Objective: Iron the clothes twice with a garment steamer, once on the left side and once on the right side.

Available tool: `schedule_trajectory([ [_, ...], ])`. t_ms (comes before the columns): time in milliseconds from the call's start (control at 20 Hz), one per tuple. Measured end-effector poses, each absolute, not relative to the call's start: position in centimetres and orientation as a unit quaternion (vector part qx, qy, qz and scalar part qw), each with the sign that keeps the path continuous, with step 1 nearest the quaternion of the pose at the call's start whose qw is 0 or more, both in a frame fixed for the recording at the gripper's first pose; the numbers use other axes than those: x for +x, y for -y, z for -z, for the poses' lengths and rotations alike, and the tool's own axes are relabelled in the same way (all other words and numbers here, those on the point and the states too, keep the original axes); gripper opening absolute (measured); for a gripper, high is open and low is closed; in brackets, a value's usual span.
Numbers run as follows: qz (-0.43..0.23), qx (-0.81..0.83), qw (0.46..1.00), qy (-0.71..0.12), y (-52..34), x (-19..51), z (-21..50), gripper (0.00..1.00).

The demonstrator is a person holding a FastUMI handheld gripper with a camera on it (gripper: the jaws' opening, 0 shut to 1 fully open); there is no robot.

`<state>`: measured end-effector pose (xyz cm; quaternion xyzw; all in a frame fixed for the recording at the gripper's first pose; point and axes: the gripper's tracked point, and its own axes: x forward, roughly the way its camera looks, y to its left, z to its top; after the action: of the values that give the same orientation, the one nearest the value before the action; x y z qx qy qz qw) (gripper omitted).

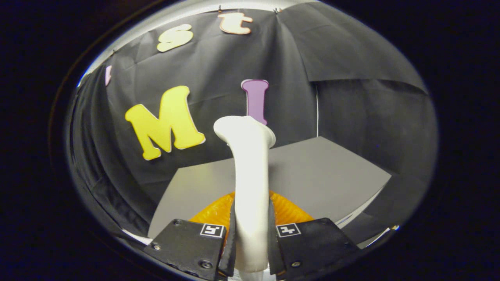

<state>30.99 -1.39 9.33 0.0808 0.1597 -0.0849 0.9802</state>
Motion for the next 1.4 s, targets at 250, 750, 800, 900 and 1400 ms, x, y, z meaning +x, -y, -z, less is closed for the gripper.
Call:
schedule_trajectory([
  [250,0.084,0.057,0.987,-0.129,-3.6,25.2,-11.2,0.35],
  [750,0.075,0.035,0.996,-0.037,-15.8,13.1,-14.3,0.35],
  [800,0.073,0.031,0.997,-0.025,-16.8,12.1,-14.6,0.35],
  [900,0.07,0.024,0.997,-0.007,-18.9,10.7,-15.2,0.35],
  [1400,0.01,-0.005,0.997,0.074,-28.1,11.6,-20.5,0.35],
])
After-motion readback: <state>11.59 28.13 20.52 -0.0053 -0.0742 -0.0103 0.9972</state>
